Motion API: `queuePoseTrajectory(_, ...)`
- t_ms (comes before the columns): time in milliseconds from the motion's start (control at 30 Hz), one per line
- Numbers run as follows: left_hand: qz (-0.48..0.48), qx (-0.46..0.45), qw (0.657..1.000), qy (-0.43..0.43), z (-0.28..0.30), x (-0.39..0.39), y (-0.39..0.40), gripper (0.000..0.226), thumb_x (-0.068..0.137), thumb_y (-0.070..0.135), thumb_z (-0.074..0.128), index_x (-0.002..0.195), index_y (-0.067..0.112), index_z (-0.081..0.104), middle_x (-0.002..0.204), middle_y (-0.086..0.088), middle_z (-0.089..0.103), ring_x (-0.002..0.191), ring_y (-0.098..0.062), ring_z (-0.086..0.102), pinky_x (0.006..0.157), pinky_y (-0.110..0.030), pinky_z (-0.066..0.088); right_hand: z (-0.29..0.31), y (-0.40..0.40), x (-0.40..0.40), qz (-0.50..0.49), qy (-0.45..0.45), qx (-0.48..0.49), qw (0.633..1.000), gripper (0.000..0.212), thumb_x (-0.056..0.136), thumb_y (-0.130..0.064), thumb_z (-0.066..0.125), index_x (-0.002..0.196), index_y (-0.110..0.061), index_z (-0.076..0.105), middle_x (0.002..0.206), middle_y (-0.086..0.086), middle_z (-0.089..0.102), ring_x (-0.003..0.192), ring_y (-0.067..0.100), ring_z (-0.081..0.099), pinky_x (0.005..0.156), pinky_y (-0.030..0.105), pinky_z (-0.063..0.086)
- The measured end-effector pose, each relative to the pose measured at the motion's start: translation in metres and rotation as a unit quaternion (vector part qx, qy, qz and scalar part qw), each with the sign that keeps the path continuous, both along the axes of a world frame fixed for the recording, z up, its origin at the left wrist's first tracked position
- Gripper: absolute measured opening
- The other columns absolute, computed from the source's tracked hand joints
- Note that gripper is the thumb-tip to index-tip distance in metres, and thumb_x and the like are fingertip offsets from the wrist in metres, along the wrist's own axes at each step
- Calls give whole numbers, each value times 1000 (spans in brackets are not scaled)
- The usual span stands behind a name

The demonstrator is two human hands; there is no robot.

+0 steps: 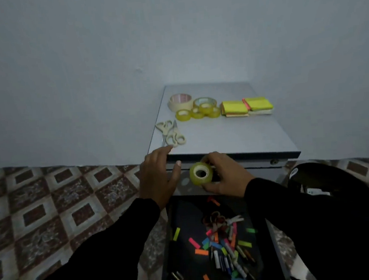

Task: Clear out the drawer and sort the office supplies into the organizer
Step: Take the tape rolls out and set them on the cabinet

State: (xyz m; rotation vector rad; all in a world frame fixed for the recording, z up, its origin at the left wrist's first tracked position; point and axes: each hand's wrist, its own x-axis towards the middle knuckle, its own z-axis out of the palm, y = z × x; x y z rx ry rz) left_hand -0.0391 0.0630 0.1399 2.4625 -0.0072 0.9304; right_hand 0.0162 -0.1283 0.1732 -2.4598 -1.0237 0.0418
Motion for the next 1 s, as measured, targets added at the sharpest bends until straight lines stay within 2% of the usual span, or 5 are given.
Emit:
queuePoseTrajectory(300, -14, 8, 999, -29, 19, 50, 19, 47, 87, 39, 46, 119, 7, 57, 117, -8, 61, 107, -25, 53, 88, -33, 41, 33, 26, 70, -59, -34, -4, 998, 57, 77, -38, 71, 122, -14, 47, 126, 7, 48, 116, 25, 42, 92, 34, 34)
queuePoseTrajectory(500, -8, 37, 999, 9, 14, 97, 39, 54, 85, 40, 48, 120, -1, 56, 119, -17, 59, 110, -36, 56, 88, -49, 47, 32, 56, 133, -113, -97, -35, 988, 57, 77, -48, 66, 119, -15, 48, 131, 5, 47, 125, 27, 38, 107, 42, 18)
queuePoseTrajectory(733, 40, 110, 987, 110, 8, 115, 45, 81, 82, 63, 25, 144, 10, 35, 151, -15, 30, 140, -33, 24, 110, -53, 18, 32, 80, 183, -167, -143, -41, 975, 62, 76, -51, 65, 126, -17, 48, 149, 0, 30, 138, 22, 22, 108, 40, 21)
queuePoseTrajectory(833, 42, 128, 982, 129, 5, 113, 43, 87, 80, 68, 15, 148, 16, 24, 156, -10, 17, 145, -27, 11, 114, -48, 7, 31, 86, 196, -182, -146, -54, 971, 65, 77, -54, 62, 129, -19, 47, 151, 0, 27, 140, 22, 19, 110, 41, 21)
queuePoseTrajectory(1000, 49, 147, 977, 149, 3, 113, 42, 90, 77, 71, 9, 150, 18, 17, 158, -8, 11, 146, -25, 4, 115, -46, 3, 27, 96, 206, -190, -140, -79, 969, 68, 79, -57, 58, 132, -17, 44, 153, 2, 23, 142, 23, 16, 111, 41, 18)
